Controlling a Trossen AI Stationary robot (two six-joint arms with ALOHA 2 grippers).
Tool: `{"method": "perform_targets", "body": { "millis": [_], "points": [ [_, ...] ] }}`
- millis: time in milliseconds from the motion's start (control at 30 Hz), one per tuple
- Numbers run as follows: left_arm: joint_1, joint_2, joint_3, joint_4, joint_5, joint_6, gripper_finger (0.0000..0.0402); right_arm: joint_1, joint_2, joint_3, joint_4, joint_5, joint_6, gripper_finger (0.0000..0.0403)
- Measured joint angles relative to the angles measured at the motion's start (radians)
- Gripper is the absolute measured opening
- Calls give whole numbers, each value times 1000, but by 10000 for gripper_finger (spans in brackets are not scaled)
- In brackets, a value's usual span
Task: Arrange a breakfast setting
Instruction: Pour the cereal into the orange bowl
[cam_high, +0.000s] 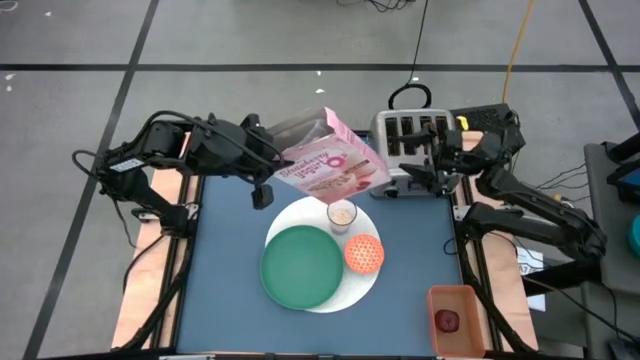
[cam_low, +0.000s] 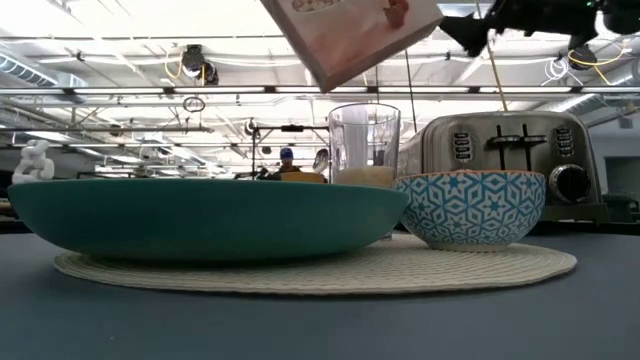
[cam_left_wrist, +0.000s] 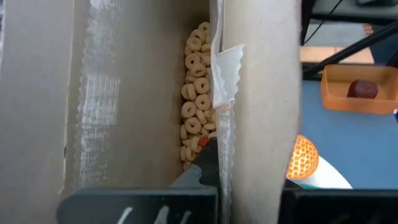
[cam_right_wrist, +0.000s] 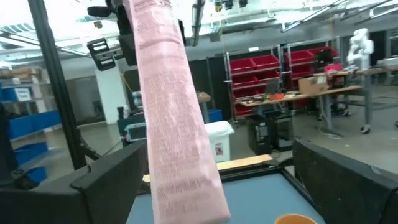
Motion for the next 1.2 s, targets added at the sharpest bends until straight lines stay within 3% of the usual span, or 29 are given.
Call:
{"method": "perform_targets", "body": {
  "millis": [167, 300, 400, 633, 967, 1200],
  "points": [
    [7, 0, 50, 0, 0, 9, 3, -11, -56, -1, -120, 1, -42, 393],
    [13, 0, 85, 3, 0, 8, 3, -10, -59, -37, -115, 2, -46, 393],
    [13, 0, 114, 1, 0, 9, 3, -8, -52, -97, -19, 3, -28, 393],
    [13, -1, 138, 35, 0, 10, 3, 37, 16, -260, 428, 44, 107, 393],
    [13, 0, 139, 71, 1, 10, 3, 126, 160, -278, 638, 139, 85, 393],
    [13, 0, 139, 104, 0, 15, 3, 179, 260, -278, 768, 143, 44, 393]
  ]
}}
